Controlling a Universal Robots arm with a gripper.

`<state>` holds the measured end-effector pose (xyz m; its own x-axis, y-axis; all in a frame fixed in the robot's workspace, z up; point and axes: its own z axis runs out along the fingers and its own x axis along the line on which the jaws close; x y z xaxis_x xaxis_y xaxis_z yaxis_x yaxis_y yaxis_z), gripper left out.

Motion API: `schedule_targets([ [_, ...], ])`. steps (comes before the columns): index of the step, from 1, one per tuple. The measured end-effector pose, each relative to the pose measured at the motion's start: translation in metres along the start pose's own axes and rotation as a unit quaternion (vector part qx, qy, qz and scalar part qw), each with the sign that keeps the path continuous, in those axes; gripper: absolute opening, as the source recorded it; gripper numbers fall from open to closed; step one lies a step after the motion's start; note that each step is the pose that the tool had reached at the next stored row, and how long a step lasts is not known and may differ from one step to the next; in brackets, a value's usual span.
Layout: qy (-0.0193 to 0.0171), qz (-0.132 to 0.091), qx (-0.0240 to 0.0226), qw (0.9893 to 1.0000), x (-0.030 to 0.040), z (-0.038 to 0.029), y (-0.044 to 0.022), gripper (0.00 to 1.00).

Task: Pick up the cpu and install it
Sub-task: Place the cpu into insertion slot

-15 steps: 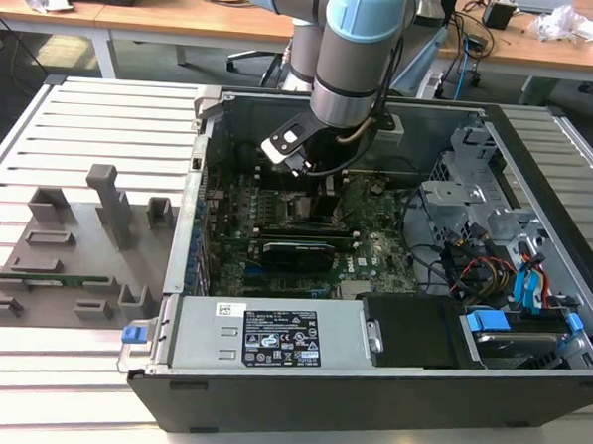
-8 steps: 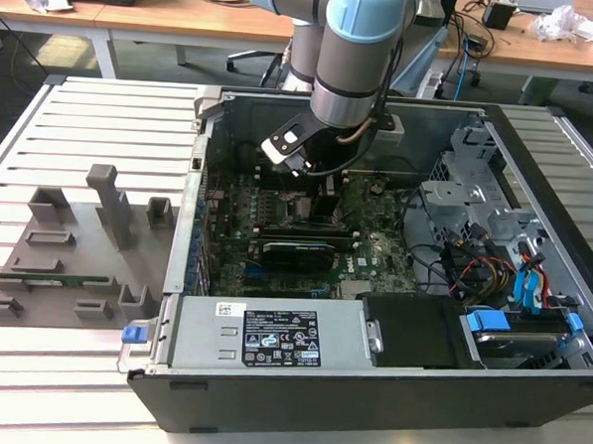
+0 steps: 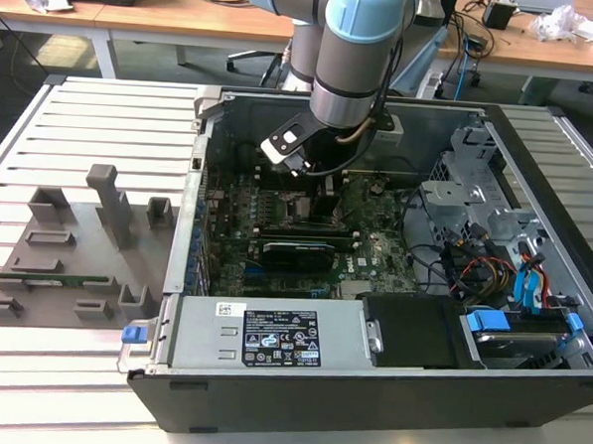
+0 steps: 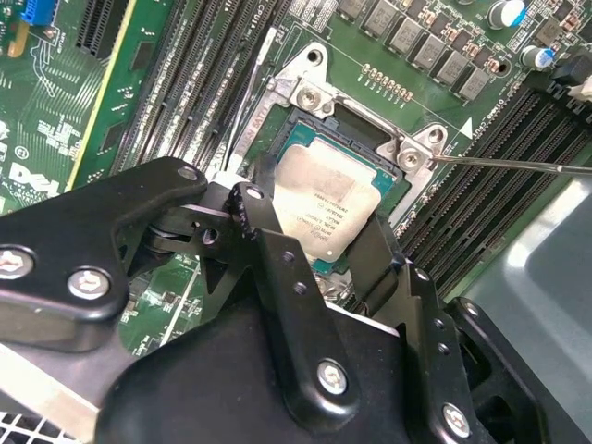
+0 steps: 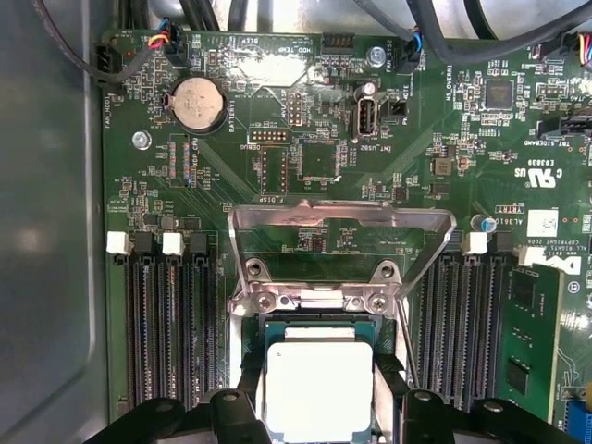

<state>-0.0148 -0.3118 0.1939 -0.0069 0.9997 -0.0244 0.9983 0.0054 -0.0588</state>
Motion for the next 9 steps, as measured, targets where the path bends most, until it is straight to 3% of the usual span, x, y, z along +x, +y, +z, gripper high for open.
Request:
schedule_targets([
  [9,0.0,0.0,0.0,1.0,0.0,0.0002,0.0,0.55],
])
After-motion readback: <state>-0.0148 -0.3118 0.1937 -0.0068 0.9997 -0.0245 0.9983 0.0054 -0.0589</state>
